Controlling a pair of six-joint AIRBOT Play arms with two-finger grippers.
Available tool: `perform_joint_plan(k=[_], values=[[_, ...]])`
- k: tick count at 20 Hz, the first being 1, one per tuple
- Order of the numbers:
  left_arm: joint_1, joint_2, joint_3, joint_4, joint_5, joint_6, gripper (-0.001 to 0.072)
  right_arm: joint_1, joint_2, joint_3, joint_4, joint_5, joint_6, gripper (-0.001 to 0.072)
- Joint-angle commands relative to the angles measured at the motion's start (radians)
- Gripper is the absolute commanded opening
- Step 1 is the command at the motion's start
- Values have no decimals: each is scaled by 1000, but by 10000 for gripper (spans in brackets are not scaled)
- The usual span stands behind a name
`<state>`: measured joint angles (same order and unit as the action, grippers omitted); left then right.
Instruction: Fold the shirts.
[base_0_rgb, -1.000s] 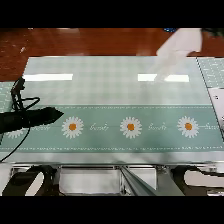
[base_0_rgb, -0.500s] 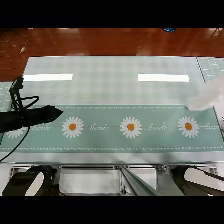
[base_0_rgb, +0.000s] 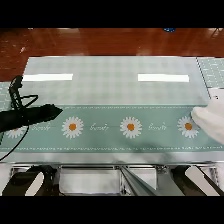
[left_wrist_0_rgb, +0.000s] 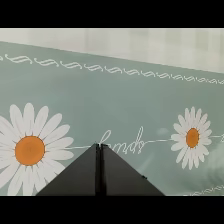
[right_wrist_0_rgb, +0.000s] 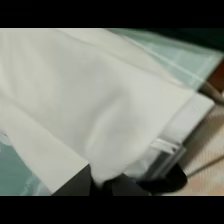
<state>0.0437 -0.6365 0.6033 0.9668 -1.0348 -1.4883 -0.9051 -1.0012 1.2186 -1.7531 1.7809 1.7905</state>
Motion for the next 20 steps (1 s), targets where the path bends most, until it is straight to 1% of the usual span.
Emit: perform_joint_plan(k=[1,2,3,4,5,6,7,8,9,10,11,12,13,14,15,16,17,18,19,20], values=[[-1,-11,0,1,3,0,21,-168,98,-261,-101,10,-51,27],[-1,-16,0,1,3,1,22,-205,107,-306,-102,-13,-26,100],[-1,-22,0,1,3,3,21,-229,107,-340,-93,-34,-15,315],[0,-32,0,2,5,3,21,-230,104,-356,-89,-58,-20,413],[0,-47,0,2,21,8,21,-230,100,-356,-90,-87,-21,412],[0,-68,1,2,61,31,21,-229,100,-356,-85,-124,-18,412],[6,-93,9,2,100,40,21,-230,100,-348,-56,-174,-18,411],[21,-128,37,2,122,40,21,-230,100,-332,4,-231,-18,400],[39,-168,88,2,121,41,21,-229,100,-299,108,-305,-23,350],[57,-215,168,1,108,41,21,-229,100,-259,246,-382,-54,162],[67,-257,261,1,89,41,21,-221,100,-212,437,-481,-146,24],[68,-304,378,1,65,40,21,-185,100,-167,578,-573,-211,24],[61,-344,492,-3,46,40,21,-109,95,-109,676,-658,-250,24],[45,-386,615,-3,31,37,21,-3,80,-40,735,-713,-287,24],[16,-424,729,-3,28,37,20,117,57,27,761,-735,-303,24],[-20,-456,819,-1,29,37,20,258,27,92,756,-745,-309,24],[-58,-485,888,14,29,36,20,419,-10,146,719,-760,-310,24],[-105,-508,930,41,29,24,20,572,-47,175,658,-780,-306,24],[-154,-521,930,93,29,0,20,727,-90,186,561,-801,-280,24],[-204,-534,906,179,21,-19,20,863,-139,186,457,-811,-224,24]])
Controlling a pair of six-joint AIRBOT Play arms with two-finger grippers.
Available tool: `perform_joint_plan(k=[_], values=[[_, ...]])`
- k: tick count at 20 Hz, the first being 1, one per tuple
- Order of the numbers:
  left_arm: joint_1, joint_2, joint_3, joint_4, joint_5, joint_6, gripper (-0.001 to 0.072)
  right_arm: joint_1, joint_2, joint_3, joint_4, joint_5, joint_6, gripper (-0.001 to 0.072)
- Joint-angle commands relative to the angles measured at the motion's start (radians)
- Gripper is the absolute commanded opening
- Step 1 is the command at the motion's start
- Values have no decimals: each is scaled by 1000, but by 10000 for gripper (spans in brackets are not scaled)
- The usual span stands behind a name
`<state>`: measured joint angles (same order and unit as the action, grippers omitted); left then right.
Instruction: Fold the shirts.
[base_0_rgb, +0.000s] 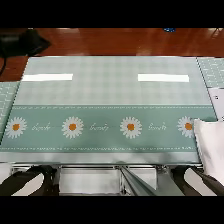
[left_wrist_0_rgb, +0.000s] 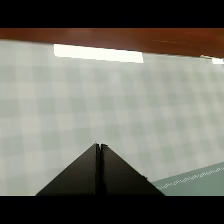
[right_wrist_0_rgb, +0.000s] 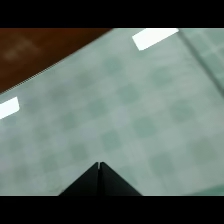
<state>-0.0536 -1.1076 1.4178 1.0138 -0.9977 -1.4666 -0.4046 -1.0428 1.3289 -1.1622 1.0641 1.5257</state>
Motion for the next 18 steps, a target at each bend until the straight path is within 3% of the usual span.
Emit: perform_joint_plan(k=[1,3,4,7,18], values=[[-155,-77,45,241,-17,-77,20,463,-149,76,-236,-84,94,24],[-211,-129,-69,407,-16,-173,21,596,-266,76,-449,-10,180,24],[-212,-156,-99,408,-17,-179,21,624,-322,76,-512,50,212,24],[-209,-205,-114,408,-53,-181,21,632,-408,75,-522,145,216,24],[-209,-209,-114,408,-57,-181,21,632,-398,76,-517,179,216,24]])
